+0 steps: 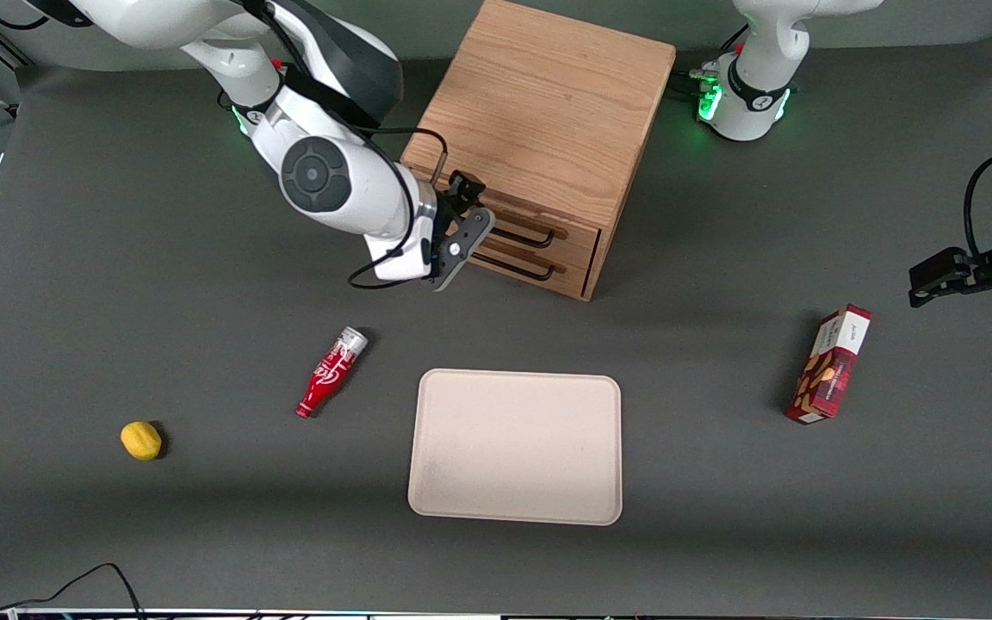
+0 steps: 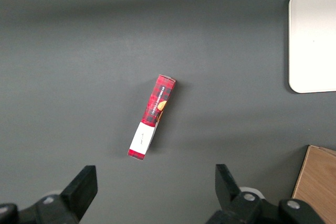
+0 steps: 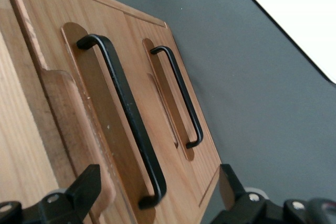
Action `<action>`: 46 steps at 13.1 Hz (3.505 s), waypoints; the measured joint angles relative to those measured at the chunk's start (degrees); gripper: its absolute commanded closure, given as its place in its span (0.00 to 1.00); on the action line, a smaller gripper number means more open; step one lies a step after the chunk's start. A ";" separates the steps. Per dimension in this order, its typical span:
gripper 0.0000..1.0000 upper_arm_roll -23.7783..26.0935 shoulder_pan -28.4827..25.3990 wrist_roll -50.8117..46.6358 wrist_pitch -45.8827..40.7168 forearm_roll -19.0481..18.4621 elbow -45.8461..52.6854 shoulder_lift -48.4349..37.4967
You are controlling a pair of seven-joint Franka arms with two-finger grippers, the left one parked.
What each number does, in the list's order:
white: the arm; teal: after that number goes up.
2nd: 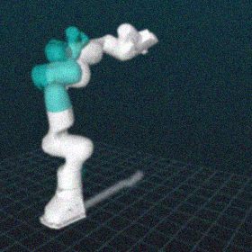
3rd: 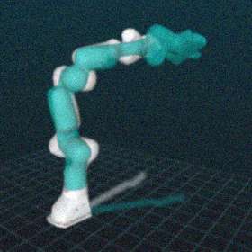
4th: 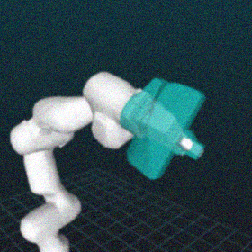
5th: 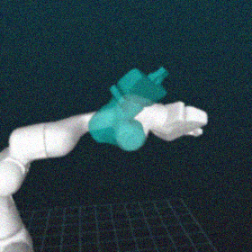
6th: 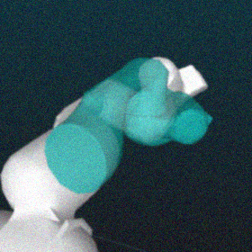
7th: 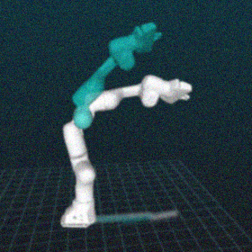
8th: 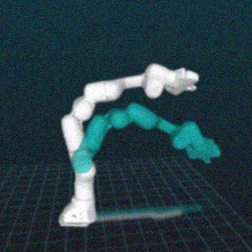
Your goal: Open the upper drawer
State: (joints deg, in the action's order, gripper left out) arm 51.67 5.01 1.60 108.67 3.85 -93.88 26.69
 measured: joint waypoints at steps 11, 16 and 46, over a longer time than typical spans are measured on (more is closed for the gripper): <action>0.00 0.75 0.08 -2.03 3.92 -3.05 -2.16 1.35; 0.00 0.56 0.08 -3.13 4.84 -5.34 -1.98 4.00; 0.00 -3.80 -1.44 -6.21 2.45 -15.30 19.16 18.88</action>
State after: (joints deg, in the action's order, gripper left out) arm 47.87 3.57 -4.61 111.12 -11.44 -74.72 45.57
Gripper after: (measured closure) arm 0.000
